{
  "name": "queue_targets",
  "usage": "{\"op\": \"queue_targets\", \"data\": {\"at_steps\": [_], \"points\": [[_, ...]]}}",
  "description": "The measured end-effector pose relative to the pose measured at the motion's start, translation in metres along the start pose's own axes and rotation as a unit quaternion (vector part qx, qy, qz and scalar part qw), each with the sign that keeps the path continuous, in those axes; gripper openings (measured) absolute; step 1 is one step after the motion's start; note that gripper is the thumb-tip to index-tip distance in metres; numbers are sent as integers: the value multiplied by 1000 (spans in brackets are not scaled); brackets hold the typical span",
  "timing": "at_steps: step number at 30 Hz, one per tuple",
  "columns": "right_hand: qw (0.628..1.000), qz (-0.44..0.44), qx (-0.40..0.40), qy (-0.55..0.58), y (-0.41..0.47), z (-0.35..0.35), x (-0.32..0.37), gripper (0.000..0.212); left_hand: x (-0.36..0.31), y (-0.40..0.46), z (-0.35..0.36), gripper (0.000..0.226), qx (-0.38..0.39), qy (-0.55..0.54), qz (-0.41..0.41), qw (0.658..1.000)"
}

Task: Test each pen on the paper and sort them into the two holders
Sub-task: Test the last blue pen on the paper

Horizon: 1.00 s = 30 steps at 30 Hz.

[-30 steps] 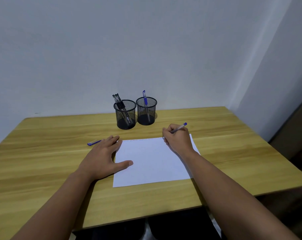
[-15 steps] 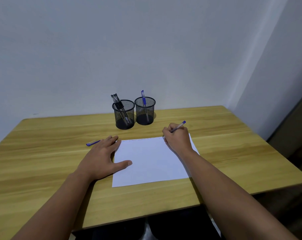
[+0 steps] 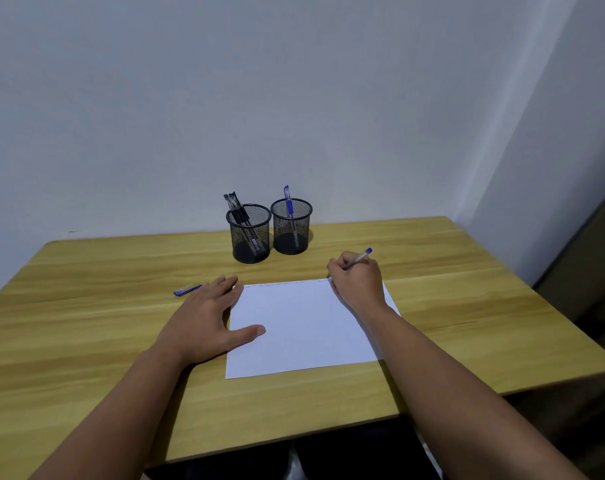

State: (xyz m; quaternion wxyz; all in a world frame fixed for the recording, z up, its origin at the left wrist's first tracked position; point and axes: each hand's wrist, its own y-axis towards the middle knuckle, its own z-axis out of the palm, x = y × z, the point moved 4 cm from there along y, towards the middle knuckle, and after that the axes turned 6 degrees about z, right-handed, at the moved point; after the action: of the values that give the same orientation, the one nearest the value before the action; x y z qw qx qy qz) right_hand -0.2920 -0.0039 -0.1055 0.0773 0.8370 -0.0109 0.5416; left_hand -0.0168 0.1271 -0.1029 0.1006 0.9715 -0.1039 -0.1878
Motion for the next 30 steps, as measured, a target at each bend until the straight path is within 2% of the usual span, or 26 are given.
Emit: {"op": "queue_targets", "data": {"at_steps": [6, 14, 19, 21, 24, 26, 28, 30], "points": [[1000, 0, -3, -3, -2, 0, 2, 34, -3, -1, -1, 103, -4, -5, -1, 1000], [1000, -7, -22, 1, -1, -5, 2, 48, -3, -1, -2, 102, -4, -2, 1, 1000], [999, 3, -33, 11, -4, -6, 5, 49, -4, -1, -3, 103, -4, -1, 1, 1000], [998, 25, -39, 45, -4, -8, 6, 45, -4, -1, -3, 104, 0, -1, 2, 1000], [977, 110, -56, 174, 2, -15, 2, 29, -3, -2, -3, 104, 1, -2, 0, 1000], [960, 152, -40, 232, 7, -18, 4, 32, -3, -1, -3, 106, 3, -1, -2, 1000], [956, 158, -16, 248, 9, -22, 11, 41, -2, -1, -3, 107, 6, -4, -3, 1000], [956, 129, -20, 263, 7, -28, 24, 37, -3, -2, -4, 106, 6, -19, 0, 1000]]}}
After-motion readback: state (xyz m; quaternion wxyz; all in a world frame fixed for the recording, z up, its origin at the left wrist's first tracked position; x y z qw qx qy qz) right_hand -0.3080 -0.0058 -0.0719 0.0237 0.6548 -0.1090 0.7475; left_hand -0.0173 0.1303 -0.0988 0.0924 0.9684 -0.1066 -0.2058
